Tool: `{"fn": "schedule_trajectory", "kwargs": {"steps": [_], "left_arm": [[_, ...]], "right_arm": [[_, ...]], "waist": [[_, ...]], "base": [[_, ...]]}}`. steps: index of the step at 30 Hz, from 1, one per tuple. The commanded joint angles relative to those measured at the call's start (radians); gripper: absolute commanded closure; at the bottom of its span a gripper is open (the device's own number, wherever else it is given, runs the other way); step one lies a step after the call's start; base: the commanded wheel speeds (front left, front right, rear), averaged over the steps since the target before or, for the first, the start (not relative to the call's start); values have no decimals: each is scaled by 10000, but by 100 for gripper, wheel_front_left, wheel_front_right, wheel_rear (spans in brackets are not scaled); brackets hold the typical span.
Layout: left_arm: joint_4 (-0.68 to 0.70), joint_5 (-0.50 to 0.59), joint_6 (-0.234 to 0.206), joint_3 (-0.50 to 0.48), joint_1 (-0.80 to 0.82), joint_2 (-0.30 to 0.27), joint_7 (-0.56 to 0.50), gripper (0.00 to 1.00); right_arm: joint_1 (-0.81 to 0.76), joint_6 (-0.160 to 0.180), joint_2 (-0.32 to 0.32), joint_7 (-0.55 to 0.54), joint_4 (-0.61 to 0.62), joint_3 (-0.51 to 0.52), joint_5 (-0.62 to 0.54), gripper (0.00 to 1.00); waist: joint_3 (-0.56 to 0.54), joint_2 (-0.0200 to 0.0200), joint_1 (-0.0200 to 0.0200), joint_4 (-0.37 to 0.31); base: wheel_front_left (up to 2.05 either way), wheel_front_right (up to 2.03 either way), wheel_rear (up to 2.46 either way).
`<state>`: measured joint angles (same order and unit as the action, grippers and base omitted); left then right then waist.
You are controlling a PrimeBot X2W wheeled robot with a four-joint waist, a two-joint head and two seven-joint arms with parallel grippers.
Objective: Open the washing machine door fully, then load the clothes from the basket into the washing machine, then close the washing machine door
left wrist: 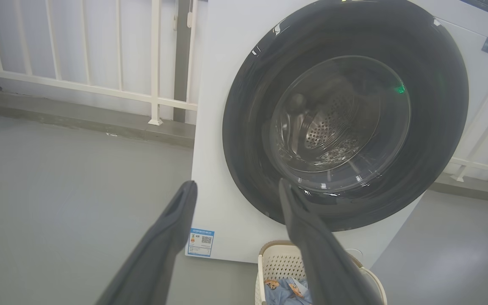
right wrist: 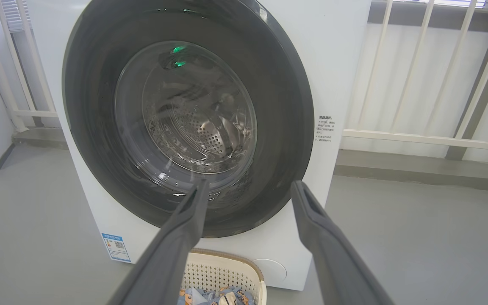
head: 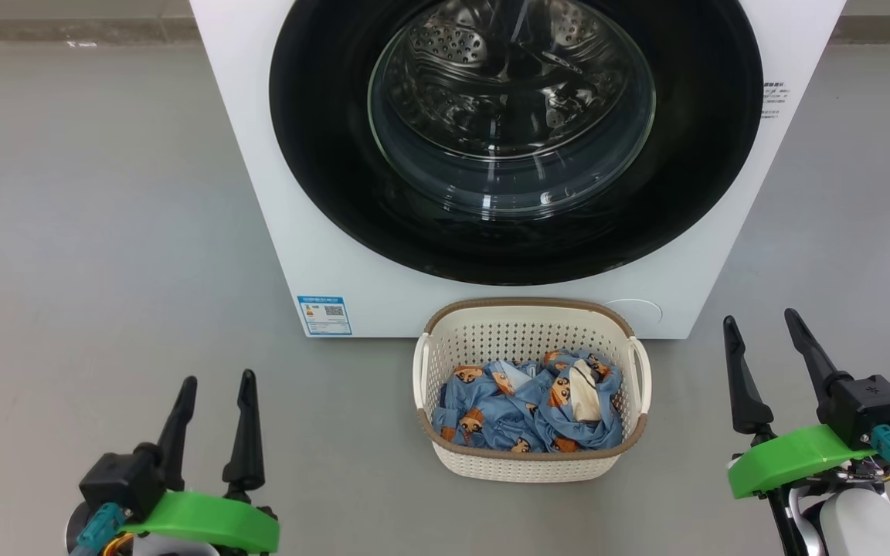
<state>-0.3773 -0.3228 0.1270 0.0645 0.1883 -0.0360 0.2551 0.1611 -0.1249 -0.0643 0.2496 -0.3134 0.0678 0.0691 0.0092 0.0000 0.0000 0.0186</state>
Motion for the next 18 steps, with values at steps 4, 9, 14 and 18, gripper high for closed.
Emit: {"fn": "schedule_trajectory", "kwargs": {"steps": [4, 9, 14, 18], "left_arm": [[50, 78, 36, -275, 461, -143, 67, 0], [-39, 55, 36, -330, 484, -143, 67, 0], [-305, -141, 36, -246, 495, -143, 67, 0], [-359, -156, 36, -252, 511, -143, 67, 0]], "right_arm": [[443, -58, -19, 122, 165, -198, -5, 0], [499, -58, -46, 122, 76, -231, 64, 0], [476, -58, -54, 122, 62, -263, 98, 0], [431, -58, -57, 122, 74, -274, 102, 0]], "waist": [[-10, 0, 0, 2], [-26, 0, 0, -3], [-70, 0, 0, -13], [-103, 0, 0, -22]], "base": [[0, 0, 0], [0, 0, 0], [0, 0, 0], [0, 0, 0]]}}
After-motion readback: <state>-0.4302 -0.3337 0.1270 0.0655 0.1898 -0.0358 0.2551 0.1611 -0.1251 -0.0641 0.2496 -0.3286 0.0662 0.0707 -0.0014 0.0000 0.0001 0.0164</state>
